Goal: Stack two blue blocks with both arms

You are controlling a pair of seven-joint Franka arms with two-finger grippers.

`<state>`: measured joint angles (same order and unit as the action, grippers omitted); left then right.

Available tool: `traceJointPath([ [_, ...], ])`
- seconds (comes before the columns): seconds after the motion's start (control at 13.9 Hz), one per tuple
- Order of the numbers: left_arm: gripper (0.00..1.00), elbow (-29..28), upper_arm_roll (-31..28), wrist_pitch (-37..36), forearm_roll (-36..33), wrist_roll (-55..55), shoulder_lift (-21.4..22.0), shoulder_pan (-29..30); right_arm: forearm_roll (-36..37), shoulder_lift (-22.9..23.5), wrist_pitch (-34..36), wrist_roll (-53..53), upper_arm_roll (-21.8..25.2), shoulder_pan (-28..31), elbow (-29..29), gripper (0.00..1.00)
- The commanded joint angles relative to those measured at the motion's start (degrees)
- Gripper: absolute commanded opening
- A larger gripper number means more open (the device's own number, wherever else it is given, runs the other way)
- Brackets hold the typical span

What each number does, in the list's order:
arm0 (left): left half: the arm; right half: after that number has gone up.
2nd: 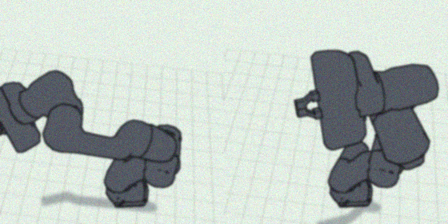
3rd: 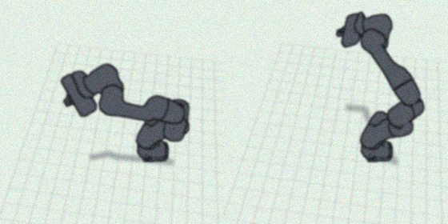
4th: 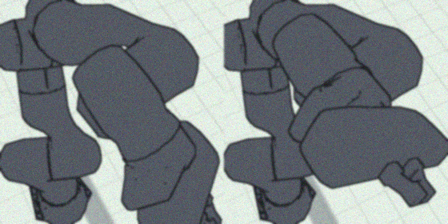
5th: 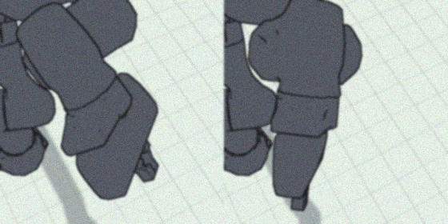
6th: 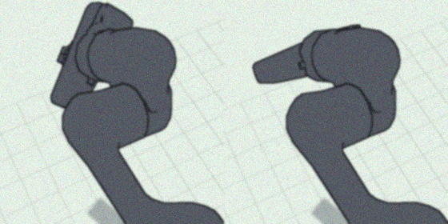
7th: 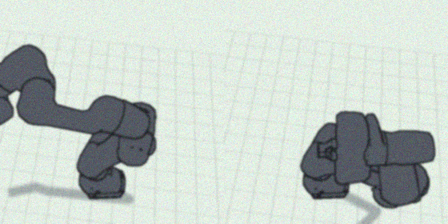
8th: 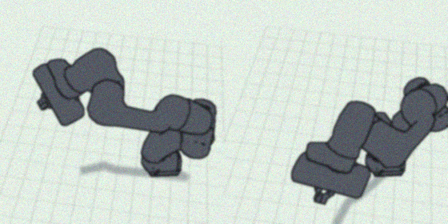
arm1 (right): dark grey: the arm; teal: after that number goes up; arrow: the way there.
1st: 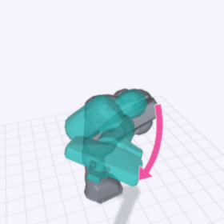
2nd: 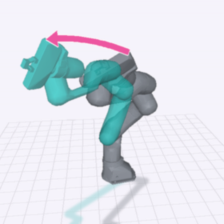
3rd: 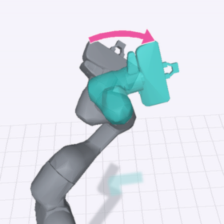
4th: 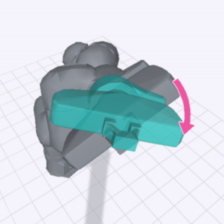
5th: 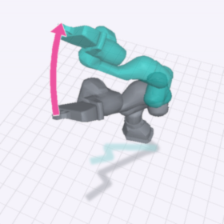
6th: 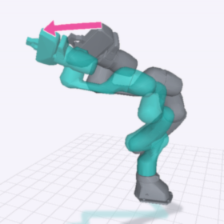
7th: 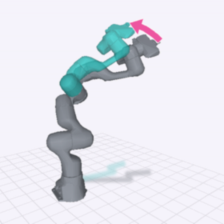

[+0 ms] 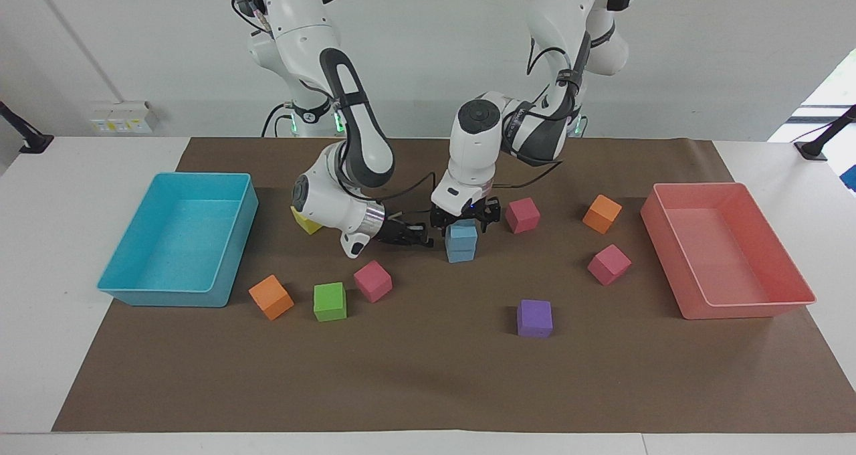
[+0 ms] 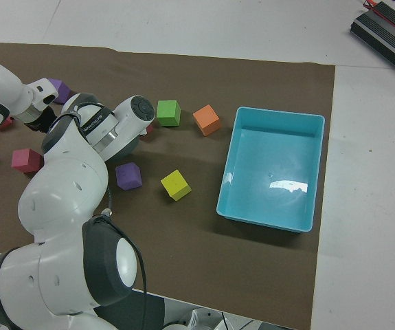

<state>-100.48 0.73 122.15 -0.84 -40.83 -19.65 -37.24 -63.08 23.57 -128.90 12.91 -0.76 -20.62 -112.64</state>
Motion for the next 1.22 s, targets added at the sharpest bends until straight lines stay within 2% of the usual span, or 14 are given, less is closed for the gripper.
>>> traceJointPath([
  [0.0,1.0,-1.3,-0.5,0.8,-0.7,-0.9,0.9,-0.5,-2.1,-1.2,-1.4,2.7,-0.3,0.1,-1.6,0.0],
  [0.58,1.0,-1.4,-0.5,0.0,-0.6,-1.4,1.0,-0.6,-1.7,-1.2,-1.4,2.6,-0.3,0.1,-1.6,0.0],
  [0.86,1.0,-1.4,-0.5,-0.1,-0.3,-5.2,1.1,-0.9,-1.3,-1.2,-1.0,2.6,-0.3,0.2,-1.5,0.0],
  [1.01,0.48,-1.6,-0.5,-0.1,-0.3,-6.4,1.1,-0.9,-1.3,-1.2,-0.7,2.8,-0.2,0.3,-1.5,0.0],
  [1.08,0.32,-1.6,-0.5,-0.2,-0.3,-6.2,1.1,-0.9,-1.3,-1.2,-0.7,2.6,-0.2,0.3,-1.4,0.0],
  [1.15,0.22,-1.6,-0.5,-0.2,-0.3,-6.1,1.1,-0.9,-1.3,-1.8,-0.7,2.4,-0.1,0.3,-1.5,0.0],
])
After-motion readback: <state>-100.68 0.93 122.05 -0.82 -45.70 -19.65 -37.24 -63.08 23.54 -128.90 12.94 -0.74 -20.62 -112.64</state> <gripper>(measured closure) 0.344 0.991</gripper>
